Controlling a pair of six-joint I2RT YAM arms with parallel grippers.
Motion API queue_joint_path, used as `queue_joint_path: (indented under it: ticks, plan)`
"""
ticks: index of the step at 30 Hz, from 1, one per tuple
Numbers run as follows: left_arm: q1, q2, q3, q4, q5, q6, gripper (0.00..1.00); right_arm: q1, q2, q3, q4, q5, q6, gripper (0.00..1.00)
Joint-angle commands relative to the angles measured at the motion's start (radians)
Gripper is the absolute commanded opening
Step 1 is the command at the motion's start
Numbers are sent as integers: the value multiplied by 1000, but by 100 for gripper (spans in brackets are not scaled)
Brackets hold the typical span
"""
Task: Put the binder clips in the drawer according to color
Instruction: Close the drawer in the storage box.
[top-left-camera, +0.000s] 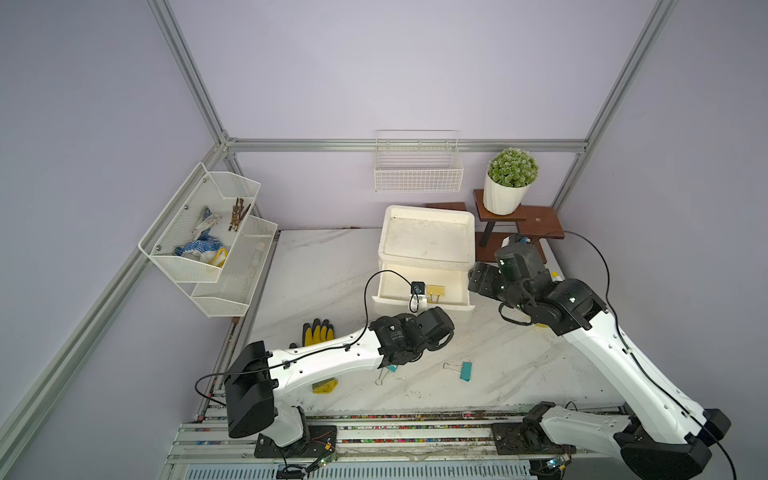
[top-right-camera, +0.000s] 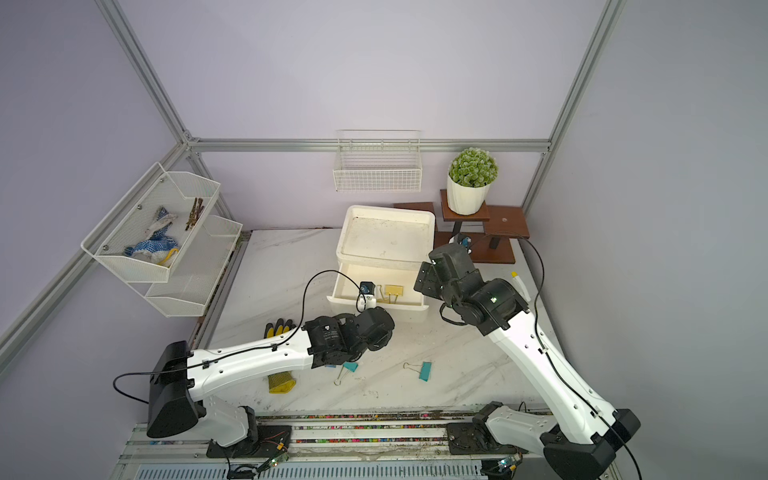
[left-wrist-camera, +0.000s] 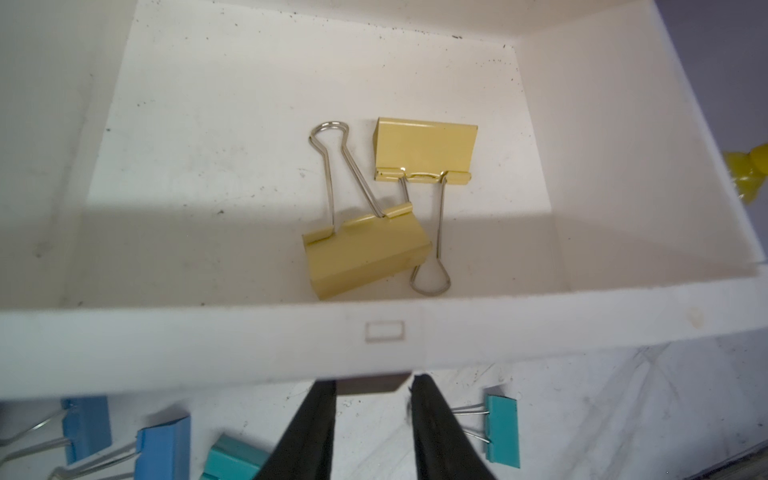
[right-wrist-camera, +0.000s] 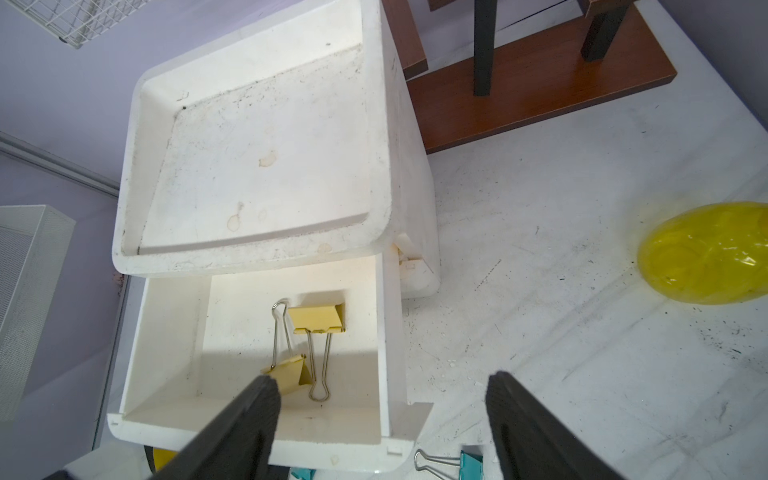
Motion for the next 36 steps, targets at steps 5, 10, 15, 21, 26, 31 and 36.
queue_joint_path:
  ticks: [5,10,15,21,26,31,36]
  plan:
    - [26,20,73,60,-46,135,0,-9,-39,-25,-3,12,-3,84]
    - [65,34,93,90,-14,175,0,-17,-60,-51,-3,26,2,83]
    - [91,34,114,143,4,235,0,-23,-68,-63,-2,26,0,82]
    - [140,85,170,162,62,281,0,-26,-77,-77,3,19,3,82]
    - [202,114,188,200,118,303,0,-33,-92,-86,1,28,3,82]
    - [227,152,245,203,136,331,0,-40,-104,-111,5,38,10,83]
    - [245,178,267,206,148,330,0,-46,-117,-146,21,29,21,83]
